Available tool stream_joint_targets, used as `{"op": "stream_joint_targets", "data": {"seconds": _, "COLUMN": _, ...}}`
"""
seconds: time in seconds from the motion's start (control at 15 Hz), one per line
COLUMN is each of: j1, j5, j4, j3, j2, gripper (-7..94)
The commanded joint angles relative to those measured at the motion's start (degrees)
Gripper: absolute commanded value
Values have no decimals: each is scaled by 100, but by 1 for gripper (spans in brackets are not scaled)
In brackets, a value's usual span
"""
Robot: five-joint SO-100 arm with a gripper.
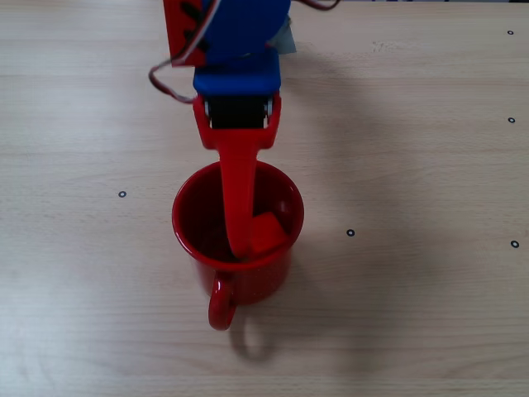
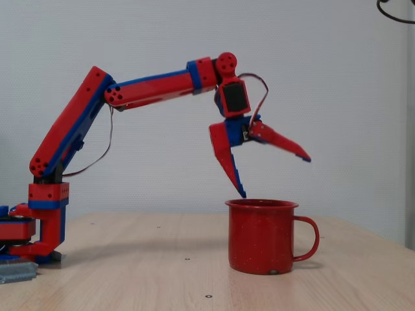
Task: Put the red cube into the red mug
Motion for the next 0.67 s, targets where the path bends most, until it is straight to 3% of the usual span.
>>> {"op": "stream_joint_targets", "data": {"seconds": 0.0, "j1": 114, "j5": 79, "j4": -132, "j3": 44, "j2": 1283, "gripper": 0}}
{"op": "stream_joint_targets", "data": {"seconds": 0.4, "j1": 431, "j5": -9, "j4": -149, "j3": 958, "j2": 2769, "gripper": 0}}
{"op": "stream_joint_targets", "data": {"seconds": 0.6, "j1": 668, "j5": -202, "j4": -633, "j3": 2355, "j2": 4315, "gripper": 0}}
